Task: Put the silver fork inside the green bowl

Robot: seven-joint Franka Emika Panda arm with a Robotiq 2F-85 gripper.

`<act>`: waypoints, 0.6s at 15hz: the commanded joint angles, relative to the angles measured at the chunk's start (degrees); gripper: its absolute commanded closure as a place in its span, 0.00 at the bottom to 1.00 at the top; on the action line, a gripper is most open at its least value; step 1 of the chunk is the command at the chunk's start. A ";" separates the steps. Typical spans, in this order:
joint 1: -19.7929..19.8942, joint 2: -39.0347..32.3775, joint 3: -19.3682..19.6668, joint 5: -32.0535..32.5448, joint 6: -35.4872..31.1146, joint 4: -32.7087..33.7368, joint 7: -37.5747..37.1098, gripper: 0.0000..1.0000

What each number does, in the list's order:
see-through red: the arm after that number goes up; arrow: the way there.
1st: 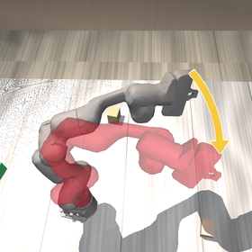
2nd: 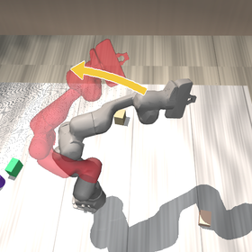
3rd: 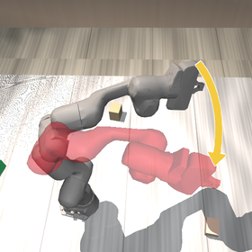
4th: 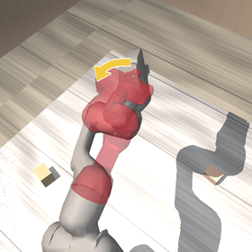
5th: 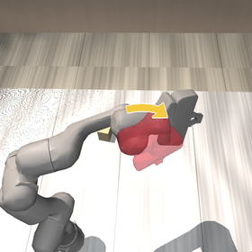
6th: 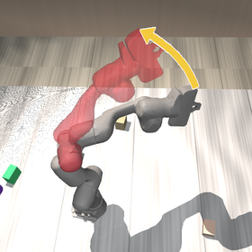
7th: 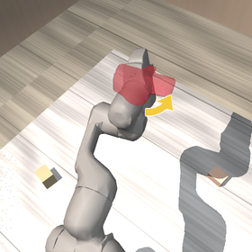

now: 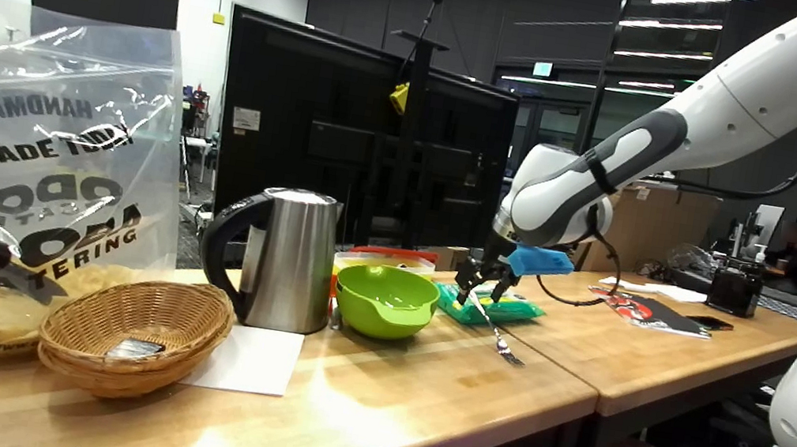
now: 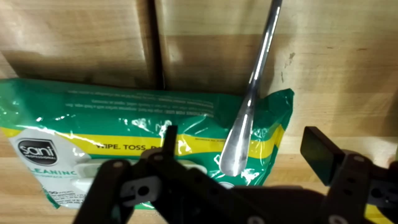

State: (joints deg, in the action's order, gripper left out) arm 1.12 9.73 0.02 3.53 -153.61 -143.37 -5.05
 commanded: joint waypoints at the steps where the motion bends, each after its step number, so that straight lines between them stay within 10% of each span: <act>1: -0.13 -1.54 0.12 -1.09 1.20 2.05 1.00 0.00; 9: -0.12 -2.80 0.17 -1.10 1.17 3.14 0.95 0.59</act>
State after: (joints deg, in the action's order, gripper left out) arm 1.12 7.35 0.02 3.53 -153.54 -141.34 -5.05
